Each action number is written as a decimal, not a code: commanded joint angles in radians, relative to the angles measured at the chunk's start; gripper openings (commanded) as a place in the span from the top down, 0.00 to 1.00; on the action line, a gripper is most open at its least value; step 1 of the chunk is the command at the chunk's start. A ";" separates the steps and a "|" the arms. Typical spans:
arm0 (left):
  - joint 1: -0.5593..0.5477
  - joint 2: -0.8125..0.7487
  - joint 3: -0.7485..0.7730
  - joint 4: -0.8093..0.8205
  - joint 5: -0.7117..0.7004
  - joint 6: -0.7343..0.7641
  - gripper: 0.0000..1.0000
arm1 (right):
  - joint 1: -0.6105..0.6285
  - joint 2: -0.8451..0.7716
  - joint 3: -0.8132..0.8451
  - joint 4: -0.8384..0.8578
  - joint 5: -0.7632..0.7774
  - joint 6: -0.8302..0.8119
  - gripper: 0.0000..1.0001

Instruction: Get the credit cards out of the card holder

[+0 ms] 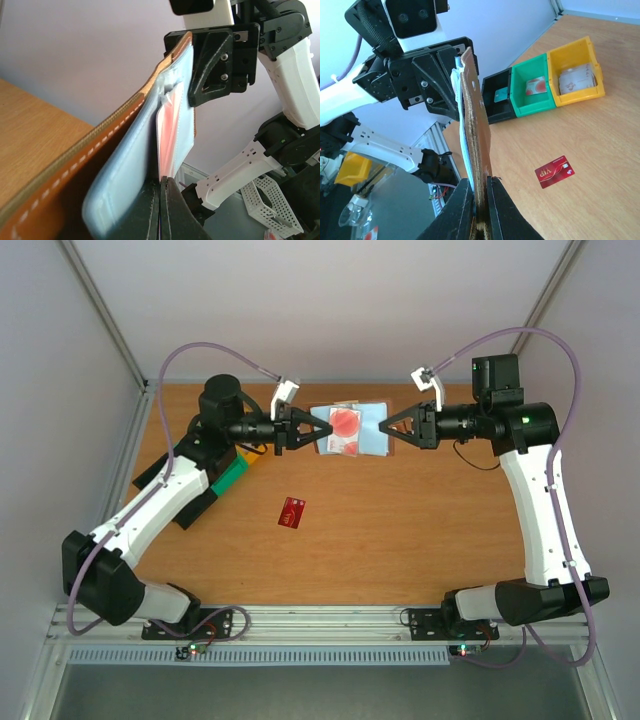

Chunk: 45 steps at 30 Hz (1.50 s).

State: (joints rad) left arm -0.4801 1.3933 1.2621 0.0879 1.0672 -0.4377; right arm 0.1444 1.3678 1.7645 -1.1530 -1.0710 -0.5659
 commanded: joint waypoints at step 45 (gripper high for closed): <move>-0.074 0.046 0.050 0.149 -0.096 -0.130 0.81 | 0.041 -0.013 -0.051 0.217 -0.126 0.148 0.99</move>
State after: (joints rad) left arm -0.5507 1.4143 1.2663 0.1806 0.9768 -0.5556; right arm 0.1787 1.3647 1.6802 -0.9310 -1.1419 -0.3973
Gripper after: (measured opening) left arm 0.174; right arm 0.055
